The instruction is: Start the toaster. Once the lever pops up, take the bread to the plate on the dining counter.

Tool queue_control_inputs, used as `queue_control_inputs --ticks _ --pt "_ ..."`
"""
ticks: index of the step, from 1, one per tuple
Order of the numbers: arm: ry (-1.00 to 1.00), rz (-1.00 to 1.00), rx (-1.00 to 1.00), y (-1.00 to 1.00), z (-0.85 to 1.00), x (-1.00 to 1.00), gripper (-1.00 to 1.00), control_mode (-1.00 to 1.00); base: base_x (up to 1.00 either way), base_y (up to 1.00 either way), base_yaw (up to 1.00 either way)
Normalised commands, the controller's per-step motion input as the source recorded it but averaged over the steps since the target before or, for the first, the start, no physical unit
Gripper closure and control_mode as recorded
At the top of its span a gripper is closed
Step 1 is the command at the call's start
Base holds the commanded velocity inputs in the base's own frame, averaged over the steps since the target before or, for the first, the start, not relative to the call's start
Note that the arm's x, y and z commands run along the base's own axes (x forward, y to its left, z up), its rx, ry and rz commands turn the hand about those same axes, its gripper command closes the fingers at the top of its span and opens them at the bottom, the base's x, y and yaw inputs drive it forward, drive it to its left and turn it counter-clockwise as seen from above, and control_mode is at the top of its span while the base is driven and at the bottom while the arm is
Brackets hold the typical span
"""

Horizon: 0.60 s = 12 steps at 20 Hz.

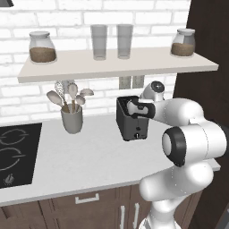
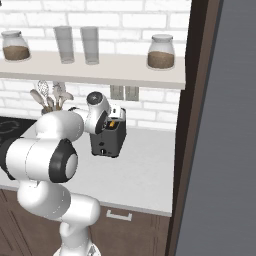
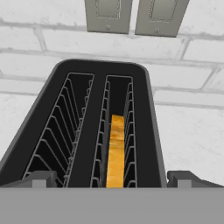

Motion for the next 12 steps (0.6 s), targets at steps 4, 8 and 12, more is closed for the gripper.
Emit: queue_control_inputs --ticks 4,8,12 --pt "0.0 0.0 0.0 0.0 0.0 0.0 -1.0 -1.0 0.0 0.0 0.0" --pt "0.0 0.0 0.0 0.0 0.0 0.0 -1.0 -1.0 0.0 0.0 0.0" --pt "0.0 0.0 0.0 0.0 0.0 0.0 -1.0 -1.0 0.0 0.0 0.0"
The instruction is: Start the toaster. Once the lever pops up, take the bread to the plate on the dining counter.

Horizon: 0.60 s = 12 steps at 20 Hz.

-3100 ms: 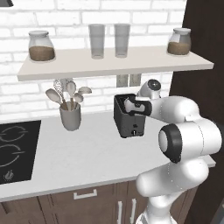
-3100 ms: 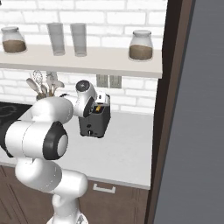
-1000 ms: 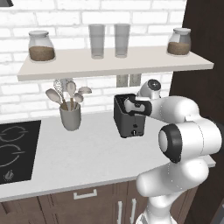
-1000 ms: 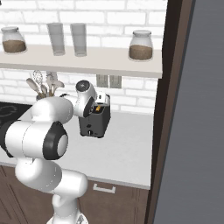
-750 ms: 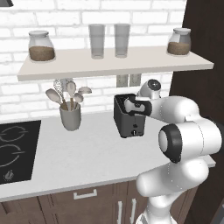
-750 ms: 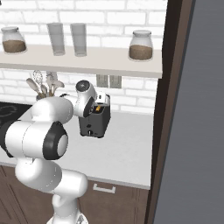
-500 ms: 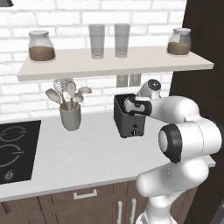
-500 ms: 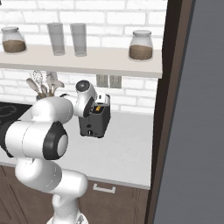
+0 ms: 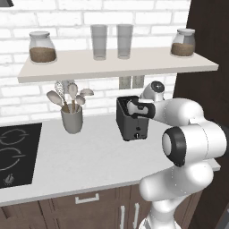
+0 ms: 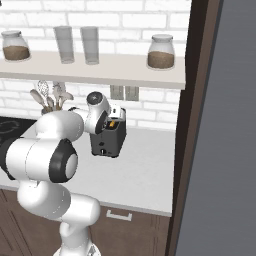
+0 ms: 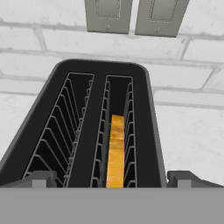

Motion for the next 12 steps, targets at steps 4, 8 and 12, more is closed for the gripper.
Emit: queue_control_inputs --ticks 4,8,12 --pt "0.0 0.0 0.0 0.0 0.0 0.0 -1.0 -1.0 0.0 0.0 0.0" --pt "0.0 0.0 0.0 0.0 0.0 0.0 -1.0 -1.0 0.0 0.0 0.0" --pt "0.0 0.0 0.0 0.0 0.0 0.0 -1.0 -1.0 0.0 0.0 0.0"
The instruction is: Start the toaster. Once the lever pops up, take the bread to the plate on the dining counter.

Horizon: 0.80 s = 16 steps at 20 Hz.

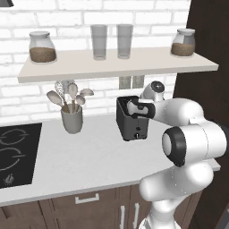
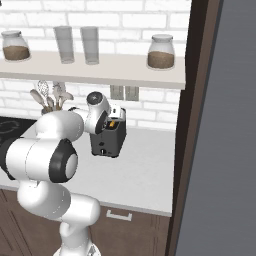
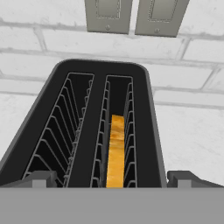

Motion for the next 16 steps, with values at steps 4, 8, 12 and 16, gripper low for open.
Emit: queue_control_inputs --ticks 4,8,12,16 --pt "0.0 0.0 0.0 0.0 0.0 0.0 -1.0 -1.0 0.0 0.0 0.0" --pt "0.0 0.0 0.0 0.0 0.0 0.0 -1.0 -1.0 0.0 0.0 0.0" --pt "0.0 0.0 0.0 0.0 0.0 0.0 -1.0 -1.0 0.0 0.0 0.0" --pt "0.0 0.0 0.0 0.0 0.0 0.0 -1.0 -1.0 0.0 0.0 0.0"
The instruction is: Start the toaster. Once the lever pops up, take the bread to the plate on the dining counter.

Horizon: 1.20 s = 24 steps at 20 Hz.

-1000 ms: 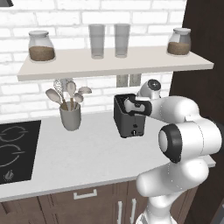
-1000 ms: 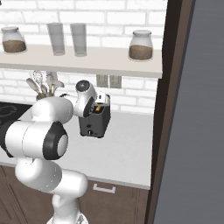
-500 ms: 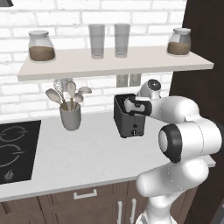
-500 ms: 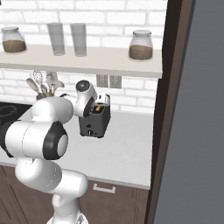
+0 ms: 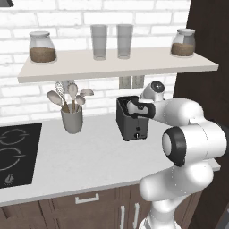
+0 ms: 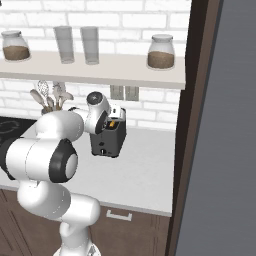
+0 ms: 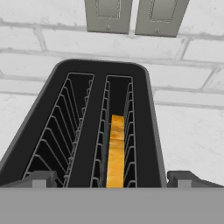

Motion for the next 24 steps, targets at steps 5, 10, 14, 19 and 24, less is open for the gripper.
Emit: queue_control_inputs --ticks 5,10,14,19,24 --pt "0.0 0.0 0.0 0.0 0.0 0.0 -1.0 -1.0 0.0 0.0 0.0" --pt "0.0 0.0 0.0 0.0 0.0 0.0 -1.0 -1.0 0.0 0.0 0.0" --pt "0.0 0.0 0.0 0.0 0.0 0.0 -1.0 -1.0 0.0 0.0 0.0" --pt "0.0 0.0 0.0 0.0 0.0 0.0 -1.0 -1.0 0.0 0.0 0.0" --pt "0.0 0.0 0.0 0.0 0.0 0.0 -1.0 -1.0 0.0 0.0 0.0"
